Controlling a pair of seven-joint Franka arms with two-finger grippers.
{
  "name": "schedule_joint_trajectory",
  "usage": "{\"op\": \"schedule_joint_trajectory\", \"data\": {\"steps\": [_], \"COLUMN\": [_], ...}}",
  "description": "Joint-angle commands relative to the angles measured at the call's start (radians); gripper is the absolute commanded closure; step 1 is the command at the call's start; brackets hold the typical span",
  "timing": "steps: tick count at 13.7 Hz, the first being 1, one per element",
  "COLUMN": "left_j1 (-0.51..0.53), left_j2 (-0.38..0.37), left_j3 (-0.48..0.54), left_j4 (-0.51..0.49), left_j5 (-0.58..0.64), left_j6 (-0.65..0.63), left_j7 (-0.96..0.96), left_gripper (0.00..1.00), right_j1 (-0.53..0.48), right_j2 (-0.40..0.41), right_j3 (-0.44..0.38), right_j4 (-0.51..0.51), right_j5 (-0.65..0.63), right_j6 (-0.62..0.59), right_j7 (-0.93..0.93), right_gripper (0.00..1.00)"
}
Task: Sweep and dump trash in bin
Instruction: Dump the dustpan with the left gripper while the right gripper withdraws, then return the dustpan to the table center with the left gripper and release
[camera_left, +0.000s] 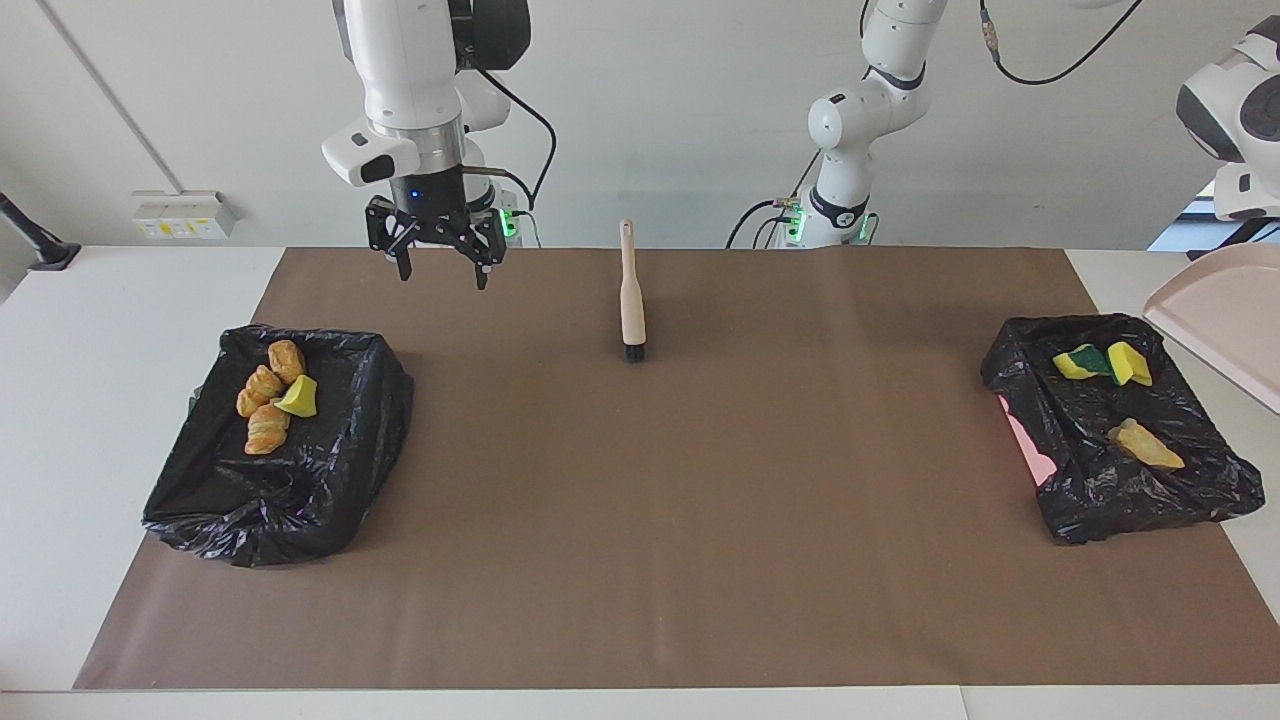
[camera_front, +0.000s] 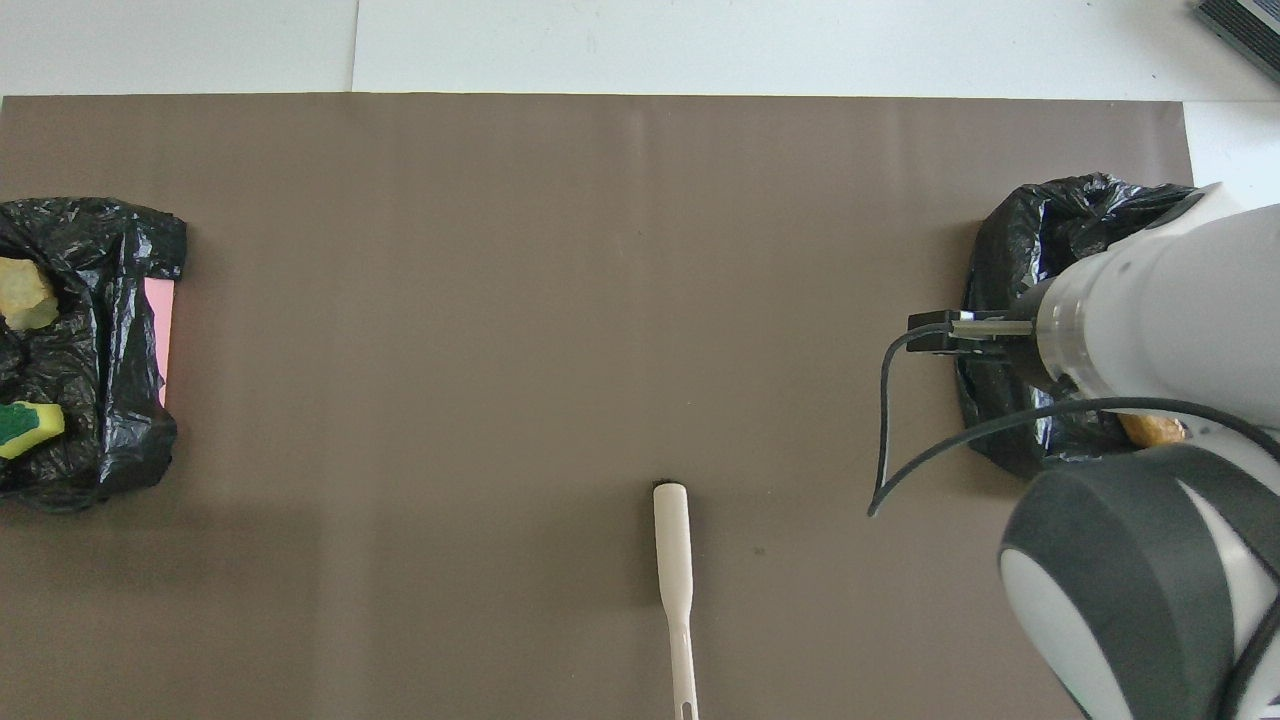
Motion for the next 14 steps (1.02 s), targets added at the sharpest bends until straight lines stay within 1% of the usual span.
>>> {"op": "schedule_joint_trajectory", "data": {"steps": [1,3,4,5,7,8,9,11,12,14], "left_j1": [-0.012,-0.012,-0.009,-0.002,-0.011,-0.021,-0.054,-0.119,-0.175,-0.267], "left_j2": [-0.006,0.003,0.006,0.014,0.031,0.034,0.034,0.039,0.043,0.062], "left_j3": [0.001,-0.002,-0.001,0.002,-0.001,-0.001,0.001,-0.001,-0.001,-0.001], "left_j4": [0.035,0.042,0.037,0.031,0.028,0.028,0.026,0.025,0.019,-0.049], "left_j5": [-0.101,-0.196,-0.308,-0.394,-0.488,-0.567,-0.633,-0.694,-0.714,-0.734], "left_j6": [-0.028,-0.004,0.018,0.024,0.02,0.013,0.0,-0.046,-0.071,-0.062], "left_j7": [0.01,0.014,0.016,0.016,0.007,0.0,-0.024,-0.193,-0.293,-0.477], "left_gripper": [1.0,1.0,1.0,1.0,1.0,1.0,1.0,1.0,1.0,1.0], "right_j1": [-0.022,-0.022,-0.022,-0.022,-0.021,-0.021,-0.024,-0.027,-0.027,-0.022], "right_j2": [-0.012,-0.012,-0.012,-0.015,-0.026,-0.032,-0.031,-0.02,-0.02,-0.023], "right_j3": [-0.039,-0.092,-0.13,-0.169,-0.226,-0.243,-0.252,-0.273,-0.278,-0.277], "right_j4": [0.074,0.143,0.164,0.177,0.18,0.179,0.177,0.172,0.165,0.14], "right_j5": [0.054,0.074,0.081,0.084,0.084,0.082,0.085,0.126,0.134,0.124], "right_j6": [-0.078,-0.162,-0.199,-0.227,-0.25,-0.252,-0.262,-0.302,-0.302,-0.287], "right_j7": [-0.023,-0.069,-0.116,-0.164,-0.248,-0.293,-0.334,-0.35,-0.351,-0.351], "right_gripper": [0.0,0.0,0.0,0.0,0.0,0.0,0.0,0.0,0.0,0.0]}}
